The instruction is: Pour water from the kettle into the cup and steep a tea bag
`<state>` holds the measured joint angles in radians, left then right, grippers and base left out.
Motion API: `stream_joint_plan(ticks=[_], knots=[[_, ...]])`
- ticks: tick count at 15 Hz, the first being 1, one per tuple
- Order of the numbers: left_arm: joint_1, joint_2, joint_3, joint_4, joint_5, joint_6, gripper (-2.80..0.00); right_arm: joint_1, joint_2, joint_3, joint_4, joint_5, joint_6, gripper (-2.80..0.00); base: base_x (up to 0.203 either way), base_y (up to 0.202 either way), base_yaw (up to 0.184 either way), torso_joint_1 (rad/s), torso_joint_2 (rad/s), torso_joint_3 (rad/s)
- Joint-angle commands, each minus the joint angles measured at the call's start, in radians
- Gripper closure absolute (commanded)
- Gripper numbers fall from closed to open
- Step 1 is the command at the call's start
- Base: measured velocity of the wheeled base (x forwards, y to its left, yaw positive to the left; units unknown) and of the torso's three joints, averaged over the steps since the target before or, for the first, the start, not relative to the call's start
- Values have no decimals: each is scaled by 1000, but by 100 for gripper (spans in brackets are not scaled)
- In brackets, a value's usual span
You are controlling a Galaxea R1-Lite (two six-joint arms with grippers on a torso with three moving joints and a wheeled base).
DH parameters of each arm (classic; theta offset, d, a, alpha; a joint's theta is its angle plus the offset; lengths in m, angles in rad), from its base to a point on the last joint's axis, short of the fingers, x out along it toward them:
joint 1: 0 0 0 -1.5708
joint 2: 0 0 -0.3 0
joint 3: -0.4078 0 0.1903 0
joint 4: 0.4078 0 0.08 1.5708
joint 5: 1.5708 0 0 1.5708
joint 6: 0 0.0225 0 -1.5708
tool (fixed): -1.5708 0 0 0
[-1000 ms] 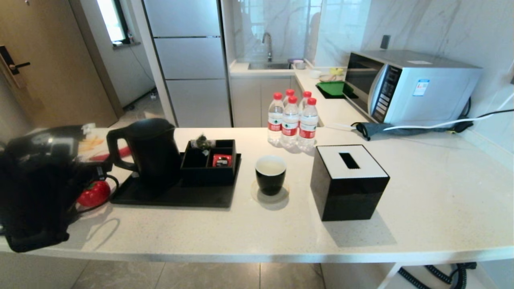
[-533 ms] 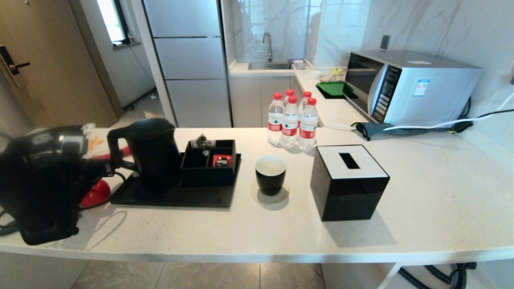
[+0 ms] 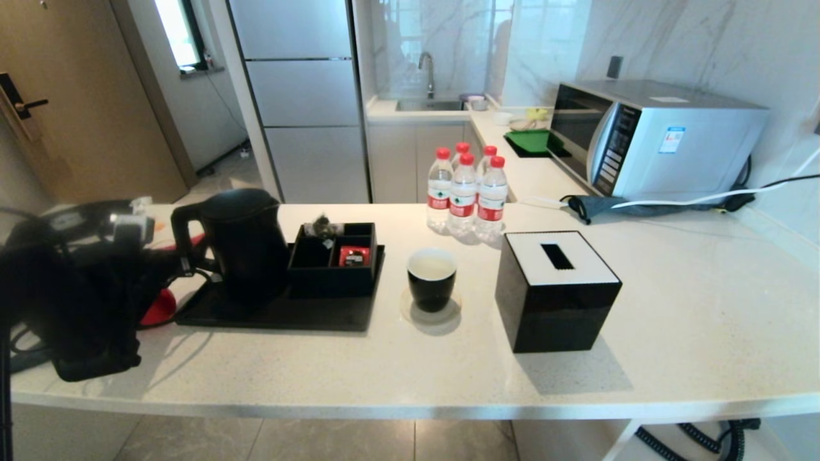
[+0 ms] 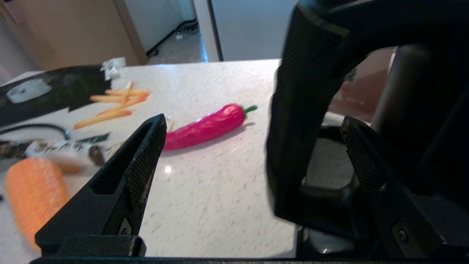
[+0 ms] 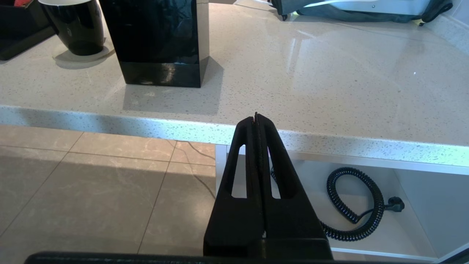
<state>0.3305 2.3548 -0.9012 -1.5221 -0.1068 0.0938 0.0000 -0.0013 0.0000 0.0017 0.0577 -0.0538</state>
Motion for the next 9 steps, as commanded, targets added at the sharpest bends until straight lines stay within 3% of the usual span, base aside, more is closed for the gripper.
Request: stream_joint_plan(ticks=[1,9], knots=[[-5,18,-27,-48,-1,0,-280,0,1,0,0,1,-1,0,0,0,0,0,0,0],[-8,74,-108,-48,-1,-8,-280,0,1,0,0,1,-1,0,0,0,0,0,0,0]])
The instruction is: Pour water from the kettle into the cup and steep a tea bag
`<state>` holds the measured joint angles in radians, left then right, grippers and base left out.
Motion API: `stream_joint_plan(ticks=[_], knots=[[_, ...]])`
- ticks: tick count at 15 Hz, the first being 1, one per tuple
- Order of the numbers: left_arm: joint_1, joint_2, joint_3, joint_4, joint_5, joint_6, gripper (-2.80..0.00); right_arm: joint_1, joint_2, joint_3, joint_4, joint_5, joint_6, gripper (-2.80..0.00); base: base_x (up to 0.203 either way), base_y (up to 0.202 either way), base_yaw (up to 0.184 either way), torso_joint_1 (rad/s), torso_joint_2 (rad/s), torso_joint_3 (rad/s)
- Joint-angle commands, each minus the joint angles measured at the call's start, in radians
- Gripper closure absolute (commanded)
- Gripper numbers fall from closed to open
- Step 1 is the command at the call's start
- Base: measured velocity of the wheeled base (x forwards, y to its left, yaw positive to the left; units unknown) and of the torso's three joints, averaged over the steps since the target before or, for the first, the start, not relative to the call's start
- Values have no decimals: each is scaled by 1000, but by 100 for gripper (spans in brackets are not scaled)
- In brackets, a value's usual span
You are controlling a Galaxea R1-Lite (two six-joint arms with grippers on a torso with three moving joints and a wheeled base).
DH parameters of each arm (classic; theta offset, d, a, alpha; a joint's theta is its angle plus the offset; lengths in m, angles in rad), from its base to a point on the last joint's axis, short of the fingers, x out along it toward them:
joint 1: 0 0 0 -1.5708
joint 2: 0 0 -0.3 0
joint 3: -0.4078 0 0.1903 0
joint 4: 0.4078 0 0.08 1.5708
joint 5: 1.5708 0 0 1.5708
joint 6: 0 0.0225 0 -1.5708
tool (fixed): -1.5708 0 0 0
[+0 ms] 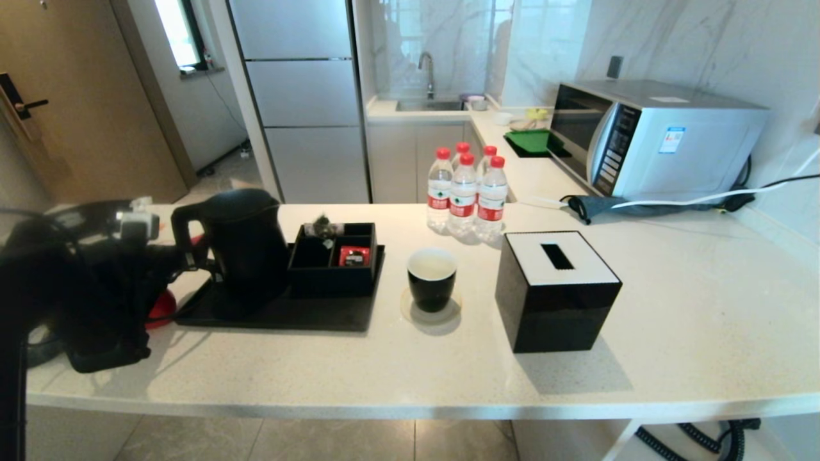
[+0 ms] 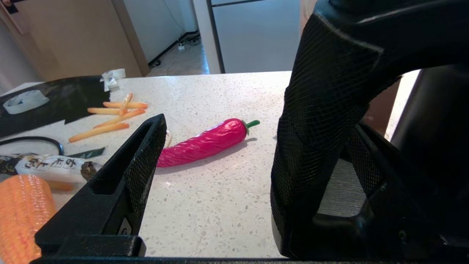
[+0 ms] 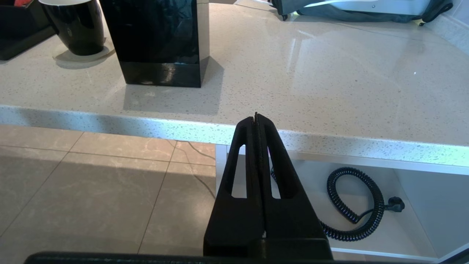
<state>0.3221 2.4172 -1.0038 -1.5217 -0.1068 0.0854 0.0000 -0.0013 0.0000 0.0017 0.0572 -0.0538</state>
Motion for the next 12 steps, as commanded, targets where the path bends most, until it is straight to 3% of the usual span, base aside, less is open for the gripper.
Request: stream_joint_plan(ticks=[1,12], knots=[[0,18,-23,-48,-1,-2,-280,0,1,0,0,1,0,0,0,0,0,0,0,0],[-6,71,-157,-15,1,-4,-280,0,1,0,0,1,-1,0,0,0,0,0,0,0]])
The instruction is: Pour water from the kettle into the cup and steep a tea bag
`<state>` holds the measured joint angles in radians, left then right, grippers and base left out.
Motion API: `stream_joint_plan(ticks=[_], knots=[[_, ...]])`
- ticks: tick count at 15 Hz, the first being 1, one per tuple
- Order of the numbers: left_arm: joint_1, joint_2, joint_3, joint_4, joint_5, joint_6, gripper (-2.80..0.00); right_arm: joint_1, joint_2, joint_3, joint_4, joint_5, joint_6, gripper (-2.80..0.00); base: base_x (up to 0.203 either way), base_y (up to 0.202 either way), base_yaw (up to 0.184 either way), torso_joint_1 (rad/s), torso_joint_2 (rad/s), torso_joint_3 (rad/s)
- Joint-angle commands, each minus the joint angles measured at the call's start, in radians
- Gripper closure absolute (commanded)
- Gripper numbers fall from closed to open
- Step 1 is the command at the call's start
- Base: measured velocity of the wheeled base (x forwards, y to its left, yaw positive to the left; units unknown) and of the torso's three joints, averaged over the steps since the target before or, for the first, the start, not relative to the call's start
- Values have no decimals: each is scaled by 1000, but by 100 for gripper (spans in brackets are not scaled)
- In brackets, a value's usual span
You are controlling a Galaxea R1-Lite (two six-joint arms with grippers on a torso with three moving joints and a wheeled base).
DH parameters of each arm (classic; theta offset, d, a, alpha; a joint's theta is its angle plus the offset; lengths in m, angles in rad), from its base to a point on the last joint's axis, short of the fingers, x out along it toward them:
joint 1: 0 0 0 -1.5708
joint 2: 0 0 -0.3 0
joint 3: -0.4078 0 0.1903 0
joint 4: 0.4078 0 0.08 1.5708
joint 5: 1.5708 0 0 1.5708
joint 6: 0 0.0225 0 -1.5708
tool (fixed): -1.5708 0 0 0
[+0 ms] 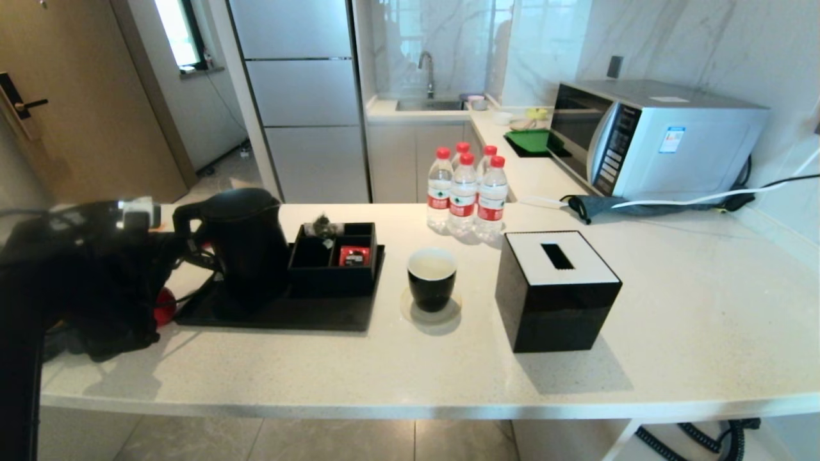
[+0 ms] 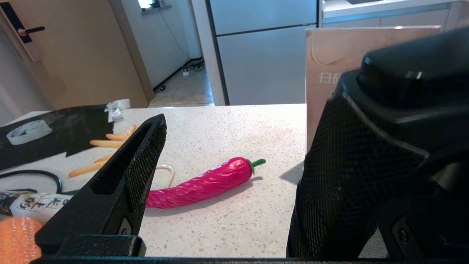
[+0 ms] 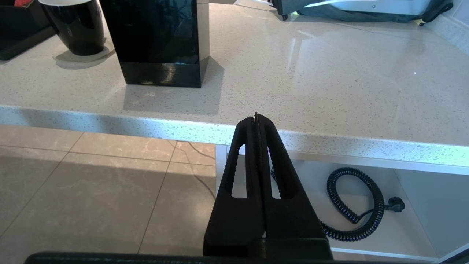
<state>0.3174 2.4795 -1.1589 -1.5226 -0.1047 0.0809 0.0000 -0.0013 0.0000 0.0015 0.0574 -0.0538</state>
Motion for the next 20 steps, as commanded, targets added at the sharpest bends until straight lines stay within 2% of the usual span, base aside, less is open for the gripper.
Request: stream_joint_plan(ticks=[1,12,20], knots=[[-4,16,-3,-14,-1,0,-280,0,1,0,0,1,0,0,0,0,0,0,0,0],[-15,50,-93,16,-1,0,-280,0,1,0,0,1,-1,0,0,0,0,0,0,0],[-16,53,-99,28,-4,0,-280,0,1,0,0,1,-1,0,0,0,0,0,0,0]])
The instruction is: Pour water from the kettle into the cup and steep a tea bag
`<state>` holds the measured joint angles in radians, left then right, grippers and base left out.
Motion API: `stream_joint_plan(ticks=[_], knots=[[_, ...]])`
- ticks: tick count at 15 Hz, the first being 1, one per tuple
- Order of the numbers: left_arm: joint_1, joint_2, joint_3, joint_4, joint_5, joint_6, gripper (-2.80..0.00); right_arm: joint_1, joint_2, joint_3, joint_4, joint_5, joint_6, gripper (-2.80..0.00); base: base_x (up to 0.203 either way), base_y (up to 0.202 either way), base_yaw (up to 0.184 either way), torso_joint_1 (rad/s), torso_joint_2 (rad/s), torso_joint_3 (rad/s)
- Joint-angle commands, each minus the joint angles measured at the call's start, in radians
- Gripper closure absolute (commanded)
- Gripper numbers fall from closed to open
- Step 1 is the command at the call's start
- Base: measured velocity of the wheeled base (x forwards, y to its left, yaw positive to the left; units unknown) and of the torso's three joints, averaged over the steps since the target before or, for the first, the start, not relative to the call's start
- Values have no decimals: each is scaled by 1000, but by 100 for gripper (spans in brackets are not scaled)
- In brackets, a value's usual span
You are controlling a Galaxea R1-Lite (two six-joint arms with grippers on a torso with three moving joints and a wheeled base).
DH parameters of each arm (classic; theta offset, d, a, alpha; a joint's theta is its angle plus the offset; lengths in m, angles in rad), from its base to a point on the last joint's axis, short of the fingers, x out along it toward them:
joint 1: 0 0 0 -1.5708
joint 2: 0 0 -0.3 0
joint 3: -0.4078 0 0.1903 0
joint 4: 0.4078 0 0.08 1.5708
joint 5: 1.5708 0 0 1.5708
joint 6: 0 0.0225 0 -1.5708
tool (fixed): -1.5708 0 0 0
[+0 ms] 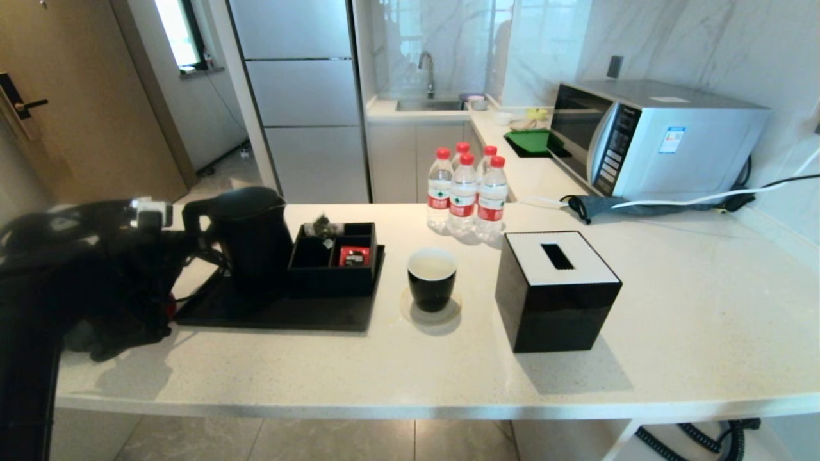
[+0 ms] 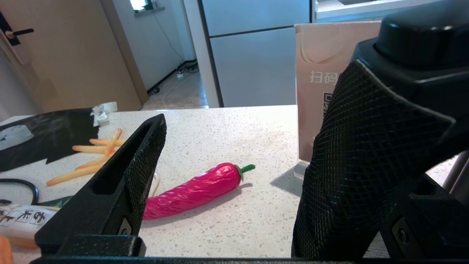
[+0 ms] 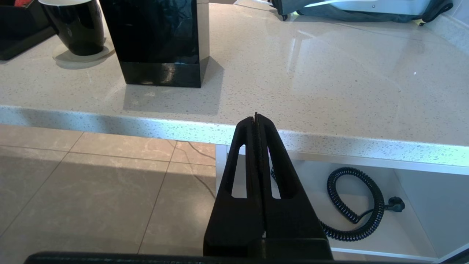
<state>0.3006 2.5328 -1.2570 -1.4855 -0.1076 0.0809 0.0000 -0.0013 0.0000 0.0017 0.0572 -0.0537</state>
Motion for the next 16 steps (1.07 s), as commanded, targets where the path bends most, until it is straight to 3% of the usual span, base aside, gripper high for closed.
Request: stream_joint_plan(ticks=[1,9,10,16], knots=[[2,0,-1,-9,0,0,-280,0,1,0,0,1,0,0,0,0,0,0,0,0],[-5,16,-58,25,-1,0,-280,0,1,0,0,1,-1,0,0,0,0,0,0,0],[-6,17,-58,25,-1,0,0,0,1,0,0,1,-2,0,0,0,0,0,0,0],[-8,18,-58,25,-1,0,0,0,1,0,0,1,0,0,0,0,0,0,0,0]])
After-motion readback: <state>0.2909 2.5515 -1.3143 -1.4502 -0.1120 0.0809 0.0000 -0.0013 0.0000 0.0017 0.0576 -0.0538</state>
